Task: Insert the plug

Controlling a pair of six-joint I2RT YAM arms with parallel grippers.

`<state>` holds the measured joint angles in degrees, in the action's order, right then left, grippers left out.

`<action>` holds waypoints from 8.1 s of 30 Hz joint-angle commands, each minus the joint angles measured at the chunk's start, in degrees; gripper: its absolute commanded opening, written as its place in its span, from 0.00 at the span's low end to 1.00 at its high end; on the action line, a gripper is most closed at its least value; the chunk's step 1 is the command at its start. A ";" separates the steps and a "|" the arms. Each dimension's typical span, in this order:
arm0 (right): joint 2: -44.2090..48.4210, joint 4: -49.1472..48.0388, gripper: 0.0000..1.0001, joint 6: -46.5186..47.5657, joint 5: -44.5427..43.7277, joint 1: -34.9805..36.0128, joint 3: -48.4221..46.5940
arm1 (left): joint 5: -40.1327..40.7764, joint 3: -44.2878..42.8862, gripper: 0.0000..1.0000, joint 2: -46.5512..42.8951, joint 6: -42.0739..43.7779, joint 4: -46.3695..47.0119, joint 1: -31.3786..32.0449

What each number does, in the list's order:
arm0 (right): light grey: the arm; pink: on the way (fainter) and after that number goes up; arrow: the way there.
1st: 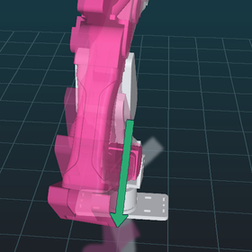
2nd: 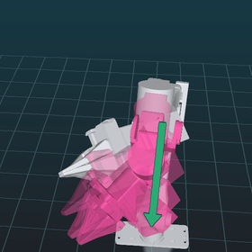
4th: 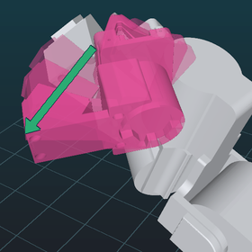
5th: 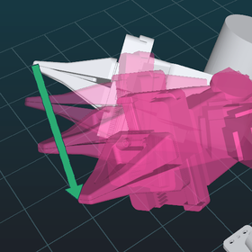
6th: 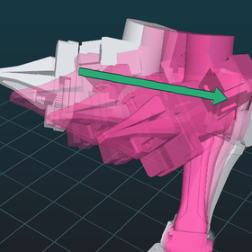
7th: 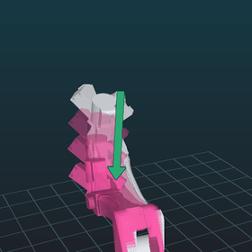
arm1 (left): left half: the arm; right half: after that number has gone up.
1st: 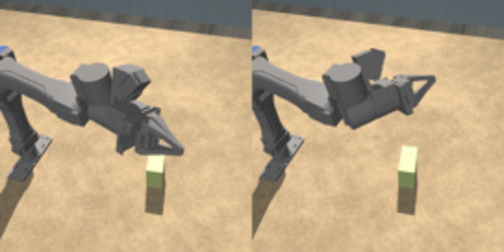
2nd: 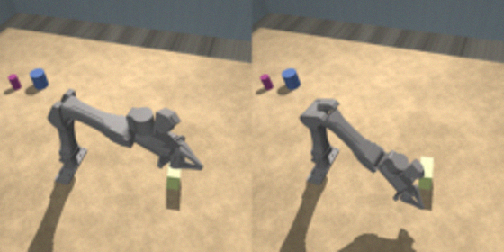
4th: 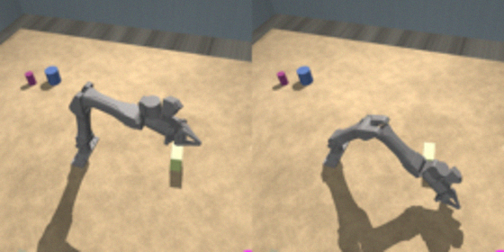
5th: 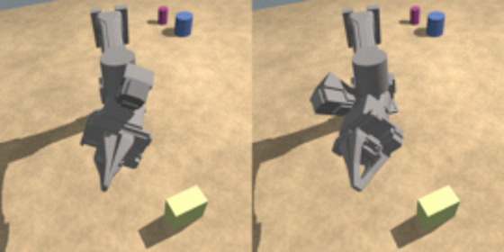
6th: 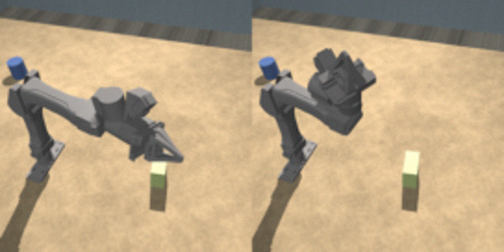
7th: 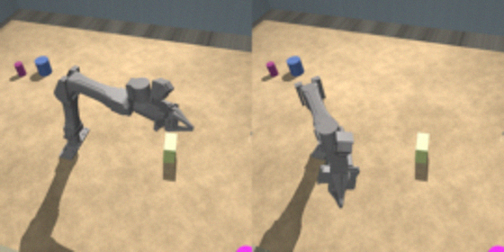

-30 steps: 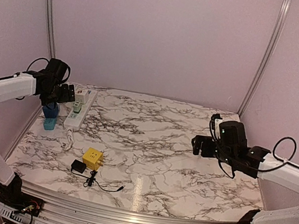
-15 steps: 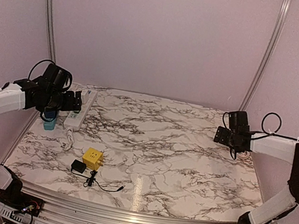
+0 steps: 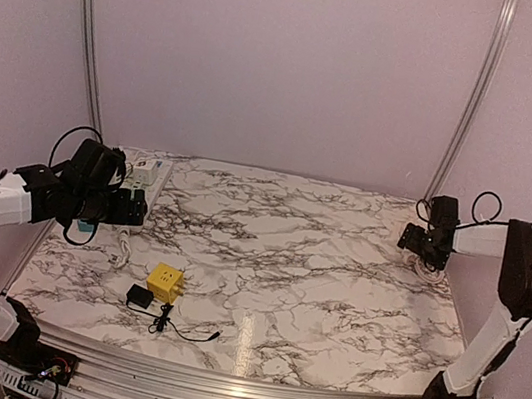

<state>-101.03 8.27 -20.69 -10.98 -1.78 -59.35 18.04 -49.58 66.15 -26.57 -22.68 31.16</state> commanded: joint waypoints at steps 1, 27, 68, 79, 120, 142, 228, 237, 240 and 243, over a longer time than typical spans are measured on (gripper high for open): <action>-4.29 1.92 0.97 1.28 1.68 0.05 -7.36 | 0.29 1.37 0.99 -1.61 -1.11 -0.27 0.55; -8.33 -5.31 0.66 -5.36 7.43 -0.52 1.01 | 1.11 4.53 0.99 -5.53 -3.40 -0.37 0.75; 1.63 0.78 0.42 -4.23 -1.88 37.97 3.86 | 0.50 6.26 0.99 -10.12 -4.83 -1.42 0.75; -3.97 0.82 0.47 -14.88 -4.74 55.11 -3.08 | -2.65 13.29 0.99 -13.93 -8.76 1.20 2.01; 28.83 5.48 0.87 -5.81 -7.13 54.47 3.75 | 5.80 7.54 0.99 11.59 -6.15 5.57 23.42; 28.48 4.08 0.87 -4.27 -5.62 54.42 4.49 | 1.02 9.32 0.87 13.97 -5.75 8.99 23.42; 6.12 -10.86 0.23 2.54 57.08 59.88 -2.26 | 23.49 19.43 0.99 -8.54 32.90 41.14 56.82; 13.69 -11.92 0.23 12.82 51.81 59.51 1.99 | 13.10 26.37 0.99 -23.46 22.06 45.58 52.13; 17.55 -16.77 0.24 14.95 51.25 60.08 5.06 | 7.28 28.30 0.99 -26.05 19.30 47.89 49.54; 22.10 -25.80 0.26 14.36 50.69 60.55 9.80 | 2.13 29.99 0.99 -26.26 16.89 51.38 47.62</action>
<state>-84.40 -5.72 -8.99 40.91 58.04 -53.25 29.32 -21.82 40.66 -4.47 23.00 80.88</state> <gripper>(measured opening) 0.574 0.988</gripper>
